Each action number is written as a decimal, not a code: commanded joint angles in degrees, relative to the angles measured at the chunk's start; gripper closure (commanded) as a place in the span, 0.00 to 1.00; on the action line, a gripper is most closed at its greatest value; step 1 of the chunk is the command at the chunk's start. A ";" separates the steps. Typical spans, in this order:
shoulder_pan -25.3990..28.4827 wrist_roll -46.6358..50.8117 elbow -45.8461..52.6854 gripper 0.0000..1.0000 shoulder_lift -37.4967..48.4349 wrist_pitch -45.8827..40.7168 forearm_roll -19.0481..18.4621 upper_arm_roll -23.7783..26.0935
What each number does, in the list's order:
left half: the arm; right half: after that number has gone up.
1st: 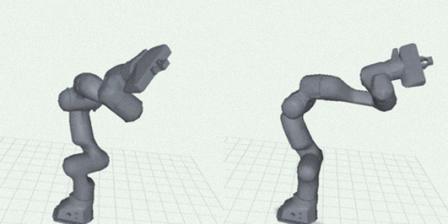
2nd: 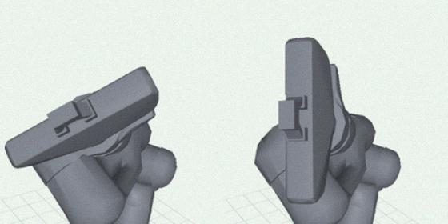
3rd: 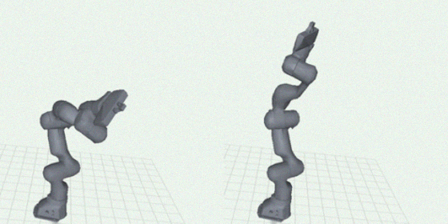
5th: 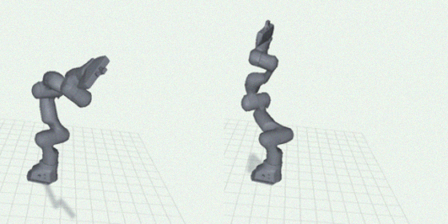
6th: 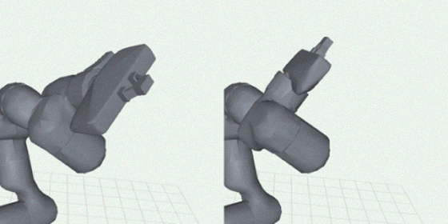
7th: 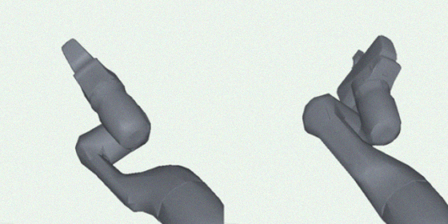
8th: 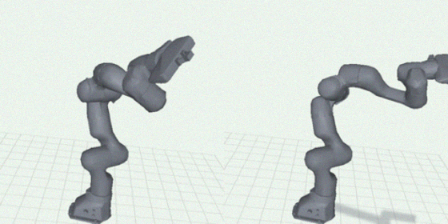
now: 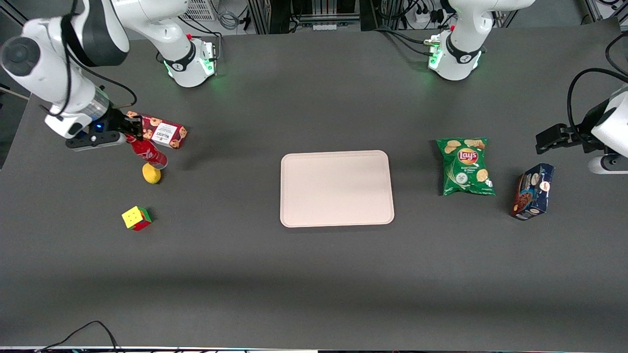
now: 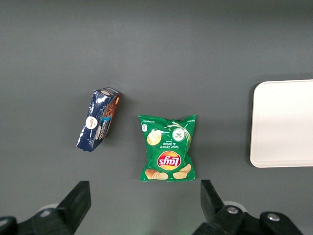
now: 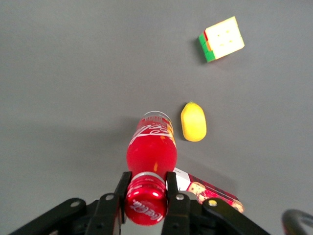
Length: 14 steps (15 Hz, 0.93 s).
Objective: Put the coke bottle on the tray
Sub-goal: 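Lift the gripped bottle up off the table with the right gripper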
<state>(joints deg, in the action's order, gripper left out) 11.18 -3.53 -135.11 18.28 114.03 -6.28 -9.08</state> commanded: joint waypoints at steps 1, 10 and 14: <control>-0.02 0.10 12.38 1.00 -0.96 -10.82 1.61 3.01; 0.07 7.38 38.06 1.00 -12.99 -22.35 7.33 10.30; 0.16 19.49 48.60 1.00 -21.59 -23.50 7.33 18.46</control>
<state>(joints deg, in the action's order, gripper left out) 11.43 7.48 -96.98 4.50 93.25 0.30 4.34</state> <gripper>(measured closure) 0.674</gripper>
